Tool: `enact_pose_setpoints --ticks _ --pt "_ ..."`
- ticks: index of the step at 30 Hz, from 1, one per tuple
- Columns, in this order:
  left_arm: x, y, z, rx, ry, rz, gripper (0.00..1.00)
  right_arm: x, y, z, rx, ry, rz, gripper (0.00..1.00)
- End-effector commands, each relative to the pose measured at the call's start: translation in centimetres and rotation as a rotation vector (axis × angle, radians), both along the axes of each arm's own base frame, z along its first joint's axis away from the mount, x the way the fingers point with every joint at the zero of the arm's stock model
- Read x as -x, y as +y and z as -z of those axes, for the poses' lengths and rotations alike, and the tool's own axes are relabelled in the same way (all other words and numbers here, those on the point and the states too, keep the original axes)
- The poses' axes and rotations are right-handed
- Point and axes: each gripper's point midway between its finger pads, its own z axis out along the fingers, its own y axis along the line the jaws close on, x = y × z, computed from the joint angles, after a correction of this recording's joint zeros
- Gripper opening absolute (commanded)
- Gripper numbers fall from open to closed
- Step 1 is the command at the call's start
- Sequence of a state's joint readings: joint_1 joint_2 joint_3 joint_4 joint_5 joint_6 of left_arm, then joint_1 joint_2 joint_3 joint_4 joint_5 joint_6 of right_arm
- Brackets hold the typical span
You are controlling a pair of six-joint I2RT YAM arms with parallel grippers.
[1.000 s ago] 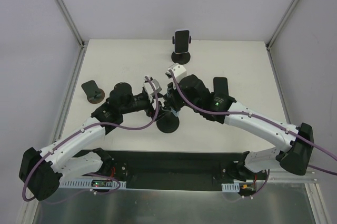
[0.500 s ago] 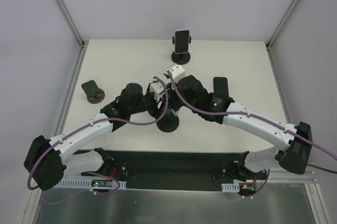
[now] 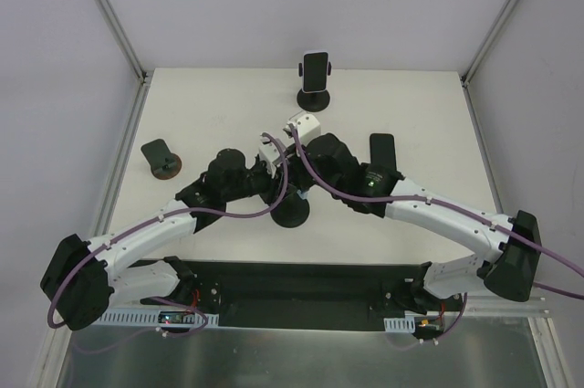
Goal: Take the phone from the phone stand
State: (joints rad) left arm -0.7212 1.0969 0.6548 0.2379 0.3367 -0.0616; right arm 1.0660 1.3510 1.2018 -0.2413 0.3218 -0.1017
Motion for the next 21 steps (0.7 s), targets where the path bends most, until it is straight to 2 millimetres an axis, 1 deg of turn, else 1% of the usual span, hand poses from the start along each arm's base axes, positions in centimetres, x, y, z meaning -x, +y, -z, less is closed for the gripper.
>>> enact_pose_setpoints --ticks 1,4,6,7,9,11,12,14,15,16,17,19,21 --pt "-1.3 0.2 -2.1 0.055 -0.085 -0.057 0.00 1.5 0.3 0.3 -0.021 0.039 -0.030 0.01" --pt "-1.9 0.8 -1.9 0.050 -0.088 -0.110 0.00 2.2 -0.6 1.0 -0.002 0.064 -0.032 0.01" --pt "-2.3 1.3 -1.8 0.047 -0.081 -0.156 0.00 2.7 -1.2 1.1 0.008 0.078 -0.036 0.01" --pt "-3.0 1.9 -1.7 0.037 -0.080 -0.208 0.00 3.3 -1.7 1.7 0.034 0.105 -0.044 0.01" --pt "-3.6 2.8 -1.3 0.023 -0.046 -0.273 0.00 4.0 -2.8 2.2 0.075 0.136 -0.040 0.01" --pt "-5.1 4.6 -1.2 0.046 0.010 -0.391 0.00 4.8 -3.3 2.7 0.100 0.156 -0.050 0.01" --pt "-5.5 5.3 -1.0 0.056 0.038 -0.421 0.00 5.3 -3.9 3.4 0.132 0.177 -0.047 0.01" --pt "-6.4 6.3 -1.0 0.087 0.084 -0.469 0.00 6.0 -4.4 4.1 0.162 0.203 -0.046 0.01" --pt "-6.7 7.1 -0.8 0.075 0.094 -0.496 0.00 6.3 -4.8 4.5 0.181 0.213 -0.047 0.01" --pt "-7.0 7.3 -1.2 0.074 0.085 -0.511 0.00 6.5 -5.2 4.9 0.195 0.220 -0.043 0.01" --pt "-7.2 7.8 -1.3 0.066 0.081 -0.532 0.00 6.8 -5.8 5.5 0.215 0.231 -0.038 0.01" --pt "-7.5 8.5 -0.9 0.060 0.105 -0.563 0.00 7.5 -6.6 6.6 0.229 0.270 -0.029 0.01" --pt "-7.5 8.6 -0.9 0.061 0.112 -0.563 0.00 7.8 -6.8 6.7 0.219 0.282 -0.019 0.01"
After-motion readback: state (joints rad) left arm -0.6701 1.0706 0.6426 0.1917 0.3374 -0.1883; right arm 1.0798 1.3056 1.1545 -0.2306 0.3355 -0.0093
